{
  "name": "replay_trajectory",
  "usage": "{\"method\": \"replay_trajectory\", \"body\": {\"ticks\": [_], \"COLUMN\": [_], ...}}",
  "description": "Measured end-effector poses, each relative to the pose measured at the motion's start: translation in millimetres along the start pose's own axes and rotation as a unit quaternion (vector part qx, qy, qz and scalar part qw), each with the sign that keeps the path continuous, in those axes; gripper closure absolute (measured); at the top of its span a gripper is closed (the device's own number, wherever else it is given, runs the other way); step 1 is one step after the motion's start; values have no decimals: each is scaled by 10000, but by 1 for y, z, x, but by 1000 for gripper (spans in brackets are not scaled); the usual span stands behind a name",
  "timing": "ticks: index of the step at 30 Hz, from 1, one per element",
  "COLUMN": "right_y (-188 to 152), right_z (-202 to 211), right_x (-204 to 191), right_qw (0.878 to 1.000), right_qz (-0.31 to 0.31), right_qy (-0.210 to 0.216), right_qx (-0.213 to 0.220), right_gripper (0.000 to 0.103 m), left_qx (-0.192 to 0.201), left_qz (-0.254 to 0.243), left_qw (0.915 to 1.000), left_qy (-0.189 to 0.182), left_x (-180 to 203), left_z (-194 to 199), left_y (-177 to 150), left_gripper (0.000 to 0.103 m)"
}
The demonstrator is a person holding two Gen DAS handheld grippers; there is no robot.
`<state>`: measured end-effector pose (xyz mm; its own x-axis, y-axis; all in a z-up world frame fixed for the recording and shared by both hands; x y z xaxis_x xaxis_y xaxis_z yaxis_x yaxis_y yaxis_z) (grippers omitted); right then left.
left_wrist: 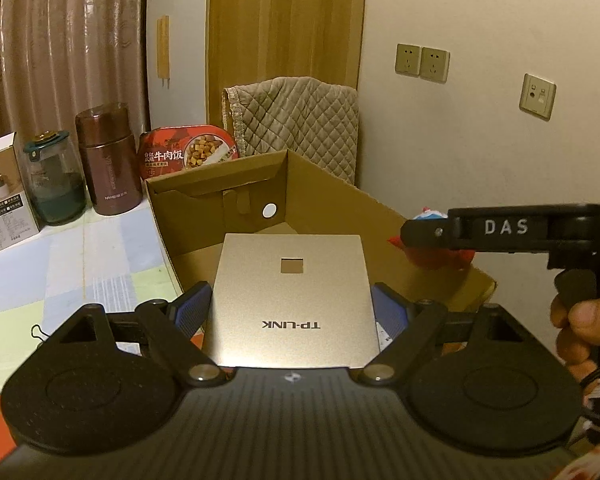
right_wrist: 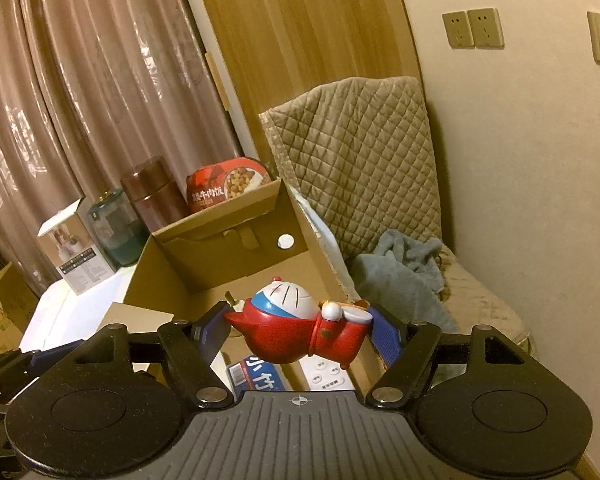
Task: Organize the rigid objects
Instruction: 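Carry the toy and TP-LINK plate into the cardboard box and release both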
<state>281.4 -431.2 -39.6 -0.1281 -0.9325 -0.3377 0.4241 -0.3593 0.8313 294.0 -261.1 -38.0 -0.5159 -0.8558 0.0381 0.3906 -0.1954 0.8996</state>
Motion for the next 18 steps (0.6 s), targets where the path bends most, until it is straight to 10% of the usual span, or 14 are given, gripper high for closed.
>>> {"method": "replay_trajectory", "body": {"ticks": [18], "right_y": [-10], "right_z": [-4], "right_x": [-15], "right_qw": [9993], "right_qz": [215], "right_qy": [165], "right_qx": [-245], "right_gripper": [33], "left_qx": [180], "left_qz": [391], "left_qw": [9983], "left_qy": [389], "left_x": [-40], "left_z": [31], "left_y": [-3], "left_gripper": [20]}}
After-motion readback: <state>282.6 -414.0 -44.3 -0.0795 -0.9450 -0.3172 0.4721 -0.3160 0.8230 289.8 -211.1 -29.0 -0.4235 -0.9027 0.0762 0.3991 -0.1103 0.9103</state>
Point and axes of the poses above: each gripper's, at about its wrist camera, not at the fingertips, and z roughly against the way its jaws point, x to its right, y to its top, the point moved 10 cm from there along -z, roughly the way its jaws point, and after that the axes turned 6 degrees about x, right-handed, at the moved point
